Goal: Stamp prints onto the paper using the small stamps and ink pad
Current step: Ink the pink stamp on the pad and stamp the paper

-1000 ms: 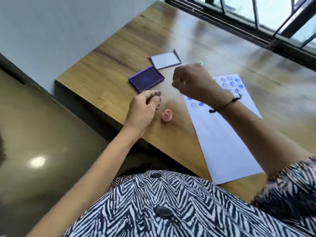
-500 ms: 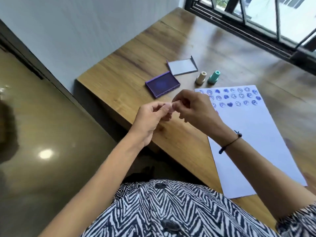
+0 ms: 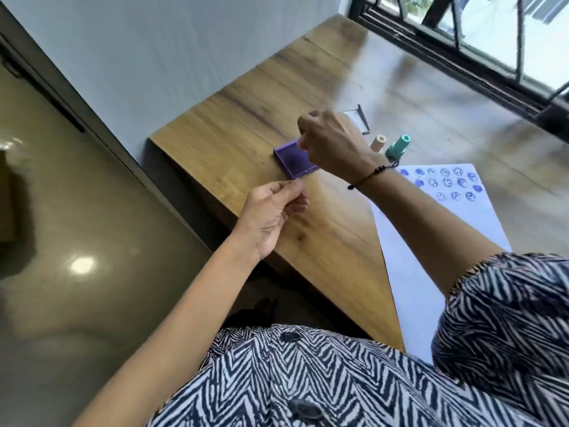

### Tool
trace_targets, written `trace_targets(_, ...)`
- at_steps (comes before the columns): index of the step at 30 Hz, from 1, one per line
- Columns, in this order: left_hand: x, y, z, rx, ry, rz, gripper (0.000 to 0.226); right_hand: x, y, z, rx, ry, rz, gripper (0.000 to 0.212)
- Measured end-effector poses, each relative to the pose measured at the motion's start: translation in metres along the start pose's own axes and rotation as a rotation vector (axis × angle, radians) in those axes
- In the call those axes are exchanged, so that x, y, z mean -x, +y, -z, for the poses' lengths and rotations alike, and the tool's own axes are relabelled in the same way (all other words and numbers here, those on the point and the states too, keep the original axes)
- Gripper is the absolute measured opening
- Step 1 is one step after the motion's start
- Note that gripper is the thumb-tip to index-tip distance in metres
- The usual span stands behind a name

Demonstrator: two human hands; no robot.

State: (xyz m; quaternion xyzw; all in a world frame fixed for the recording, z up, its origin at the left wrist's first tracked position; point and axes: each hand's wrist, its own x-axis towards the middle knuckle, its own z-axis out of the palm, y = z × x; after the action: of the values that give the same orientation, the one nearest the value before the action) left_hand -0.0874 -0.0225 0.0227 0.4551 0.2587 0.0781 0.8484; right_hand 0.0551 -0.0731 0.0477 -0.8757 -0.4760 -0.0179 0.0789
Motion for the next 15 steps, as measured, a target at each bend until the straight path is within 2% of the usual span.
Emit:
trace_targets(5, 0.0, -0.002, 0.008, -0.006, -0.006, 0.005, 0.011, 0.002, 0.002, -0.023, 0.084, 0.003, 0.043, 0.01)
trace_targets(15, 0.001, -0.001, 0.004, -0.024, 0.025, 0.004, 0.014, -0.009, 0.001, -0.015, 0.124, -0.105, 0.036, 0.017)
